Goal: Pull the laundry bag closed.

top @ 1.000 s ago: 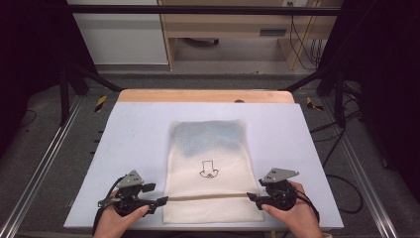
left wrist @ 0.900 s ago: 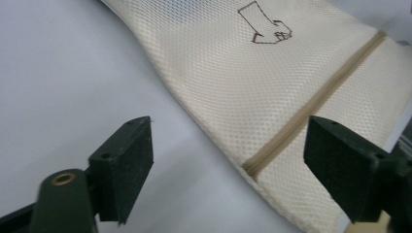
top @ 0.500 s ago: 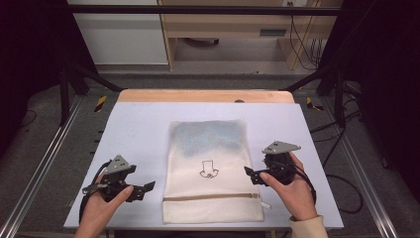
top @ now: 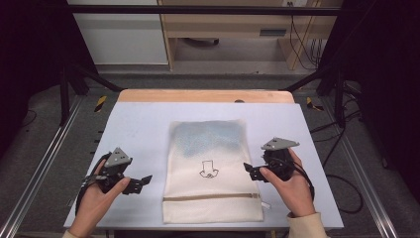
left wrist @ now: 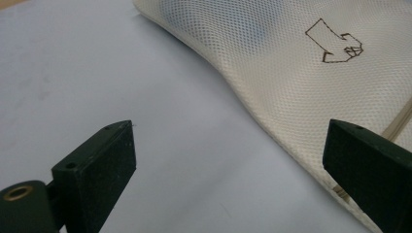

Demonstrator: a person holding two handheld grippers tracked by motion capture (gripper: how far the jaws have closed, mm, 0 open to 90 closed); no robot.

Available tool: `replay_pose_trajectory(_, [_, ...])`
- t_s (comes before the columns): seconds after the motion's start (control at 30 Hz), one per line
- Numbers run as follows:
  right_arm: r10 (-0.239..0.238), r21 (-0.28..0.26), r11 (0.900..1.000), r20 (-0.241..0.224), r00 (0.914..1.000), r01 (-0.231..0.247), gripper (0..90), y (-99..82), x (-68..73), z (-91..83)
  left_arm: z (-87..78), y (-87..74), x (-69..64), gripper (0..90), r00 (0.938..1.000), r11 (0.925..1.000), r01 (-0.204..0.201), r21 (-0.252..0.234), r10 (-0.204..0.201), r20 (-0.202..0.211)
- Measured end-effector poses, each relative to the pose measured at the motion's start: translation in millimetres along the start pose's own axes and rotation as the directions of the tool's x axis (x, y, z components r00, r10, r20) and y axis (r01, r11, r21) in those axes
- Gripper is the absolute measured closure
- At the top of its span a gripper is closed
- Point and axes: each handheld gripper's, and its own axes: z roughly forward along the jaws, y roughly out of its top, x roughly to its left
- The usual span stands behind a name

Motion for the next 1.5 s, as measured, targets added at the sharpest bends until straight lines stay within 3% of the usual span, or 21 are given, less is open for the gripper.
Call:
replay_pose_trajectory(0.33, [0.062, -0.012, 0.998, 0.032, 0.9975, -0.062, 7.8, -22.3, -21.6, -9.1, -17.2, -10.5, 33.6, 5.0, 0.9974, 0.9991, 0.041, -0.009, -0.042, -0.058])
replay_pose_trajectory(0.43, [0.089, 0.003, 0.996, 0.041, 0.9952, -0.089, 7.5, -28.2, -27.7, -10.9, -17.9, -15.8, 38.7, 4.6, 0.9963, 0.9996, 0.029, -0.003, -0.029, -0.08])
replay_pose_trajectory(0.57, [0.107, 0.026, 0.9936, 0.072, 0.9916, -0.11, 8.0, -38.8, -39.1, -10.2, -16.0, -23.5, 43.3, 4.1, 0.9961, 0.9996, 0.03, 0.0, -0.03, -0.083])
replay_pose_trajectory(0.9, [0.139, 0.01, 0.9899, 0.127, 0.9821, -0.141, 9.7, -56.6, -60.6, -9.9, -7.6, -36.2, 59.0, 4.6, 0.9925, 0.9981, 0.06, 0.011, -0.058, -0.107])
replay_pose_trajectory(1.07, [0.124, -0.016, 0.9923, 0.185, 0.975, -0.123, 9.9, -67.4, -69.0, -5.1, -0.1, -43.4, 66.7, 4.8, 0.9897, 0.998, 0.061, 0.012, -0.059, -0.13])
replay_pose_trajectory(1.17, [0.119, -0.019, 0.9929, 0.215, 0.9693, -0.118, 10.0, -76.5, -72.5, -0.3, 4.8, -50.4, 71.4, 4.8, 0.9886, 0.9975, 0.07, -0.001, -0.07, -0.134])
replay_pose_trajectory(1.33, [0.16, -0.043, 0.9871, 0.219, 0.9626, -0.154, 10.8, -90.0, -70.2, 5.4, 11.6, -66.4, 75.6, 5.3, 0.9838, 0.9951, 0.086, -0.049, -0.092, -0.153])
replay_pose_trajectory(1.5, [0.147, -0.057, 0.9888, 0.223, 0.9636, -0.138, 10.6, -92.0, -62.1, 10.2, 19.0, -70.8, 68.0, 4.8, 0.9883, 0.9957, 0.075, -0.054, -0.082, -0.129])
